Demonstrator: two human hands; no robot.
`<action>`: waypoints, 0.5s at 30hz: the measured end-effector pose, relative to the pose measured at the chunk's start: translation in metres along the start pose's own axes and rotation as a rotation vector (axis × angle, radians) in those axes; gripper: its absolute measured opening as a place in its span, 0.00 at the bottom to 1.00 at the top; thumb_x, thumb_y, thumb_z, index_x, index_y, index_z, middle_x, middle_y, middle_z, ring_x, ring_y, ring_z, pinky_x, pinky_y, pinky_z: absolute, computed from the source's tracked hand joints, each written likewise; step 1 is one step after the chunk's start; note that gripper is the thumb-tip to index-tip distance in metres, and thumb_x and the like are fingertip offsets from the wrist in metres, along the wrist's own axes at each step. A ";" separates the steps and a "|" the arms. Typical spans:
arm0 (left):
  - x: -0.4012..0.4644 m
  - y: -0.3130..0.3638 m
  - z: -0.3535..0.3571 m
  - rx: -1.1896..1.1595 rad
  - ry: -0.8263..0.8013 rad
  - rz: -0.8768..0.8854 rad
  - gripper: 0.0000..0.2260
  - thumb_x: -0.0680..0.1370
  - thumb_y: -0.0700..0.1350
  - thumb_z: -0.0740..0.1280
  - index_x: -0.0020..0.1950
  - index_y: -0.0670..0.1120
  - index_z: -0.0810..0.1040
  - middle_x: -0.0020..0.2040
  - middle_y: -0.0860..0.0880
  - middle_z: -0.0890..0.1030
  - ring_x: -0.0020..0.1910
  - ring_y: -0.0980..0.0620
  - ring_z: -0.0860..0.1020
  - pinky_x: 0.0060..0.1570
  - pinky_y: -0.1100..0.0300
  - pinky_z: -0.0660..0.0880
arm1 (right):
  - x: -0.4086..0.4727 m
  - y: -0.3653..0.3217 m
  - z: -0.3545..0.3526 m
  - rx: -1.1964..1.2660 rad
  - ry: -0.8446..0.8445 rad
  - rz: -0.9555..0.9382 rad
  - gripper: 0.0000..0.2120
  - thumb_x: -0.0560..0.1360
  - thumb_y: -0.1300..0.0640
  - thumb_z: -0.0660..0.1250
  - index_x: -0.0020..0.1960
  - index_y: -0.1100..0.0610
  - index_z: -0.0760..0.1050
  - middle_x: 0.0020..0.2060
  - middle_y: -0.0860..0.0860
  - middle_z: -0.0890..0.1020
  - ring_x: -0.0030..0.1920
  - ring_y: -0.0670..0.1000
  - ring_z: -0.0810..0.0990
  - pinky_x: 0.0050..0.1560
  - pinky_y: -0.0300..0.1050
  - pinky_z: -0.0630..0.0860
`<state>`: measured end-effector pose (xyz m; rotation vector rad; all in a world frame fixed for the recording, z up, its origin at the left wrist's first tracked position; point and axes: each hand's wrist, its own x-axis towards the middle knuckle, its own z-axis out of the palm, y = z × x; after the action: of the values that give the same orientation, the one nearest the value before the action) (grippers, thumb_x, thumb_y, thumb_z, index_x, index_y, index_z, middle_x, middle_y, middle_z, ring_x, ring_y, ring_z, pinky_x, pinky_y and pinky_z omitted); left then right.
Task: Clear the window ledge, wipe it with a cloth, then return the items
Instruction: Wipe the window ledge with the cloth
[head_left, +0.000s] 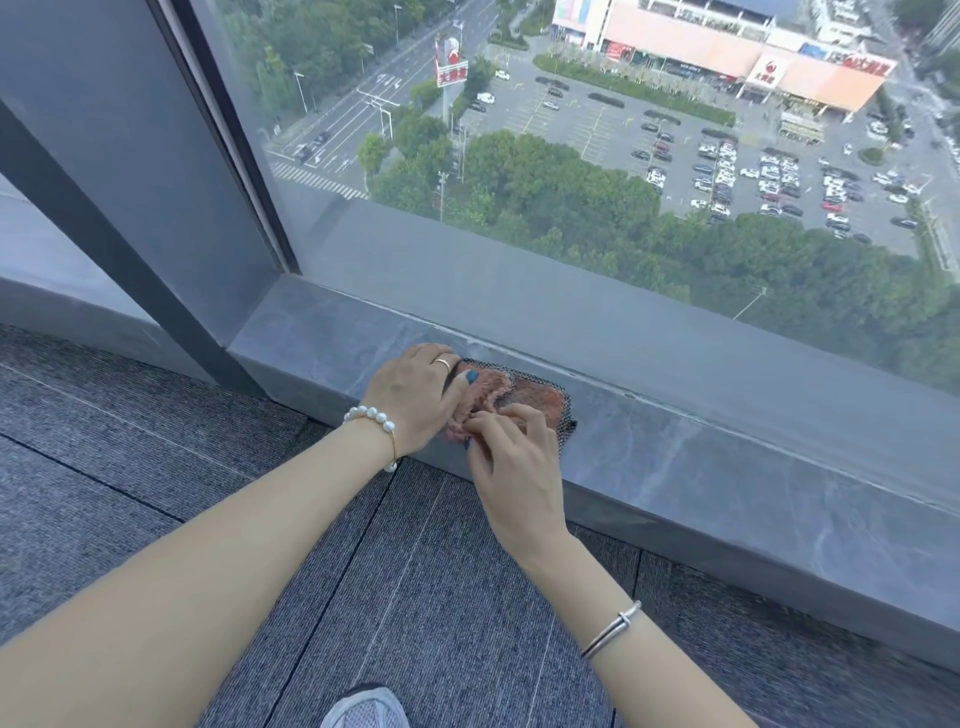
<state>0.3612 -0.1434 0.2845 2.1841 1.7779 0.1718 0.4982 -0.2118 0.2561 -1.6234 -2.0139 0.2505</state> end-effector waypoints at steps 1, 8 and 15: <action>0.001 0.001 0.000 -0.006 0.004 -0.001 0.20 0.81 0.52 0.54 0.66 0.43 0.72 0.68 0.47 0.72 0.69 0.48 0.67 0.68 0.54 0.65 | -0.003 0.005 -0.004 0.004 -0.012 -0.020 0.08 0.74 0.56 0.63 0.48 0.55 0.79 0.47 0.45 0.83 0.56 0.50 0.69 0.52 0.50 0.70; 0.001 -0.004 -0.001 -0.040 0.021 0.003 0.24 0.76 0.51 0.48 0.65 0.43 0.73 0.67 0.47 0.73 0.68 0.48 0.68 0.67 0.54 0.65 | -0.020 0.045 -0.028 0.047 -0.047 -0.081 0.10 0.74 0.52 0.62 0.49 0.54 0.79 0.48 0.45 0.83 0.58 0.48 0.70 0.58 0.44 0.65; 0.002 -0.013 -0.003 -0.030 0.030 -0.011 0.26 0.75 0.52 0.46 0.66 0.44 0.73 0.68 0.47 0.73 0.69 0.49 0.68 0.68 0.53 0.65 | -0.027 0.070 -0.048 0.057 -0.049 -0.023 0.12 0.74 0.52 0.60 0.49 0.55 0.80 0.47 0.44 0.82 0.56 0.47 0.70 0.59 0.43 0.66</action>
<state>0.3486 -0.1383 0.2833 2.1616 1.7911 0.2280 0.5861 -0.2283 0.2563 -1.5728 -2.0422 0.3392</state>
